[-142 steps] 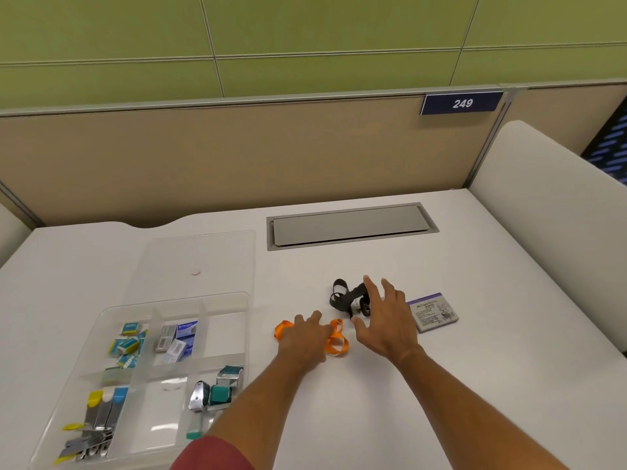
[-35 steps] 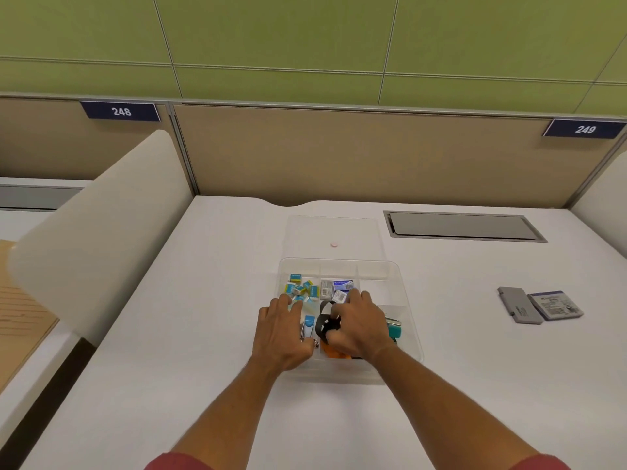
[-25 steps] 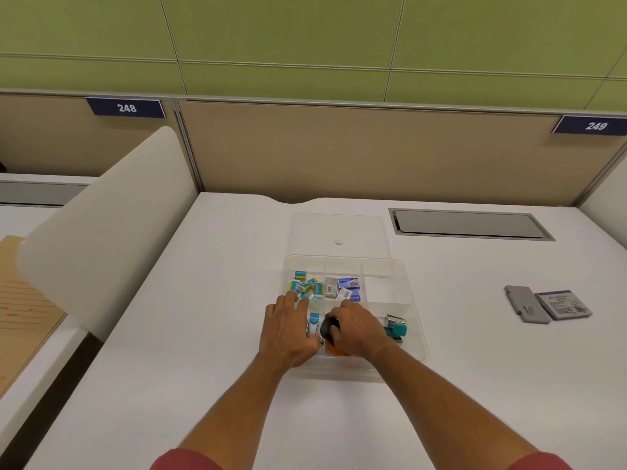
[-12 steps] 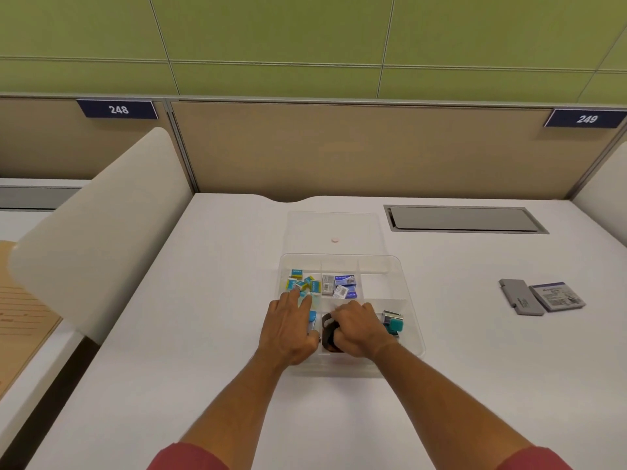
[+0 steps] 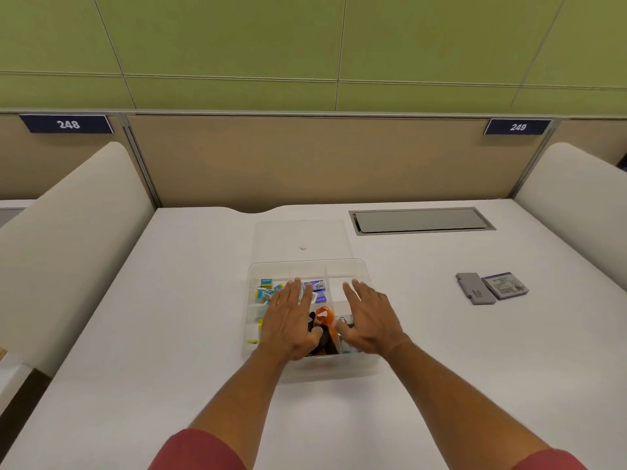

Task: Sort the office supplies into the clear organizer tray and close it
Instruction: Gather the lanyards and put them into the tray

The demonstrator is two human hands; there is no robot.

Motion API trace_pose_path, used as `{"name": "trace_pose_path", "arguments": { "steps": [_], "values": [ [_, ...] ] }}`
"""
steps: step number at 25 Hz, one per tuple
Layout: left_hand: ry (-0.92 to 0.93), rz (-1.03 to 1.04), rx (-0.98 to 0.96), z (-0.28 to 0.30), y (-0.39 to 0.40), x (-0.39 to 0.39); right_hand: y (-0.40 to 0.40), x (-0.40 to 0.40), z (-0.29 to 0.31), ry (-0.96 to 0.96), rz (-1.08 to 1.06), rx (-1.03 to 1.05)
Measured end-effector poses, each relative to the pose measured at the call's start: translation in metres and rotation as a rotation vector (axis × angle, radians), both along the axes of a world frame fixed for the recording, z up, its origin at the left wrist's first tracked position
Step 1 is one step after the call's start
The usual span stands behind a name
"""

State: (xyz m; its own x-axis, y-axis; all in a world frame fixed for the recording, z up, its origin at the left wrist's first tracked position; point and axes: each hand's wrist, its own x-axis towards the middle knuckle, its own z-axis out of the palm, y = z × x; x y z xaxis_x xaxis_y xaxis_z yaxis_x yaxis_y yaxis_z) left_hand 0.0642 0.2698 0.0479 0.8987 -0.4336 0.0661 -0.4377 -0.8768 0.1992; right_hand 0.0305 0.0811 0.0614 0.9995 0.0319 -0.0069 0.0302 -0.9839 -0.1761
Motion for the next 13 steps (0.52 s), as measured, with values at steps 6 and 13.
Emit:
{"name": "trace_pose_path", "arguments": {
  "steps": [6, 13],
  "values": [
    [-0.019, -0.038, 0.032, 0.008, -0.048, 0.004, -0.050, -0.011, 0.005, -0.003, -0.073, -0.045],
    [-0.001, -0.041, 0.084, 0.008, -0.124, -0.002, -0.127, -0.021, 0.002, 0.003, -0.130, -0.063]
  ]
}}
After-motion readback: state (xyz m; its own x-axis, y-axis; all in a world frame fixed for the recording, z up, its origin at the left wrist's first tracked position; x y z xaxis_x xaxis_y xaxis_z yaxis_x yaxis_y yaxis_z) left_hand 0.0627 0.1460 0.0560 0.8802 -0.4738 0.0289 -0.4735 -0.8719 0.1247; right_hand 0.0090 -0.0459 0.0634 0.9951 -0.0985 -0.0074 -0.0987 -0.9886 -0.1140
